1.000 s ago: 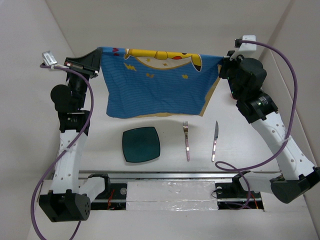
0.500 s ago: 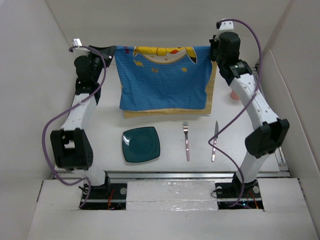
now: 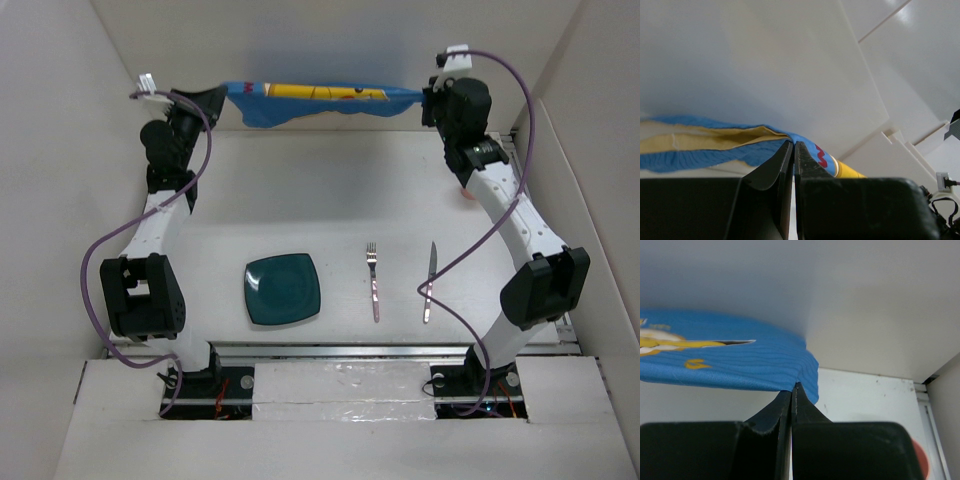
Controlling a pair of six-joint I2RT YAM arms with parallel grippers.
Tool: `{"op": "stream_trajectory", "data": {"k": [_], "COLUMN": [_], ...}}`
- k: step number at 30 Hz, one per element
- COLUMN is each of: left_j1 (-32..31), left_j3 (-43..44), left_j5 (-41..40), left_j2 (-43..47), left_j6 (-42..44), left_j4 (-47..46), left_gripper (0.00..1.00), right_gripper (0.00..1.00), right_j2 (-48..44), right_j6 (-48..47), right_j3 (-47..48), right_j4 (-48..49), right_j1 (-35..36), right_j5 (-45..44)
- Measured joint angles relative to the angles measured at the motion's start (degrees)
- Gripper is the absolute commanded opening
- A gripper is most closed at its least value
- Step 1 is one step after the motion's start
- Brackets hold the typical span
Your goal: Set the dinner table for one person
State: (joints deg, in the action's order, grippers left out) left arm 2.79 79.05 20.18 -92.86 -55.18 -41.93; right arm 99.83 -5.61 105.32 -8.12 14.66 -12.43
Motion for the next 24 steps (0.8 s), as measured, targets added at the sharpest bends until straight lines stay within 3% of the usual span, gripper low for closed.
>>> {"op": "stream_trajectory", "data": {"k": [4,9,15,24], "left_j1": [0.57,1.05,1.27,2.21], "left_j3": [-18.16,-37.38,-47.69,-54.01], "left_j5": [0.92,1.46,2.38,2.08], "left_j2": [1.03,-6.49,-12.85,-8.98], "left_j6": [-1.57,-4.83,-7.74,-8.98], "left_j4": [-13.05,-22.67,-25.92,-29.99], "left_gripper": [0.0,0.0,0.0,0.08], "right_gripper": [0.0,0.0,0.05,0.34], "right_j2": [-6.29,-2.78,-1.03,-6.1], "right_j6": [-0.13,1.84,4.02,8.72], "right_j3": [-21.35,-38.25,-41.83,-43.65], "right_j4": [11.1,15.87,13.4,9.46], "right_j1": [-0.09,-0.35,-0.31,-0.35], "right_j5": [2.71,4.68,5.75,4.31]}}
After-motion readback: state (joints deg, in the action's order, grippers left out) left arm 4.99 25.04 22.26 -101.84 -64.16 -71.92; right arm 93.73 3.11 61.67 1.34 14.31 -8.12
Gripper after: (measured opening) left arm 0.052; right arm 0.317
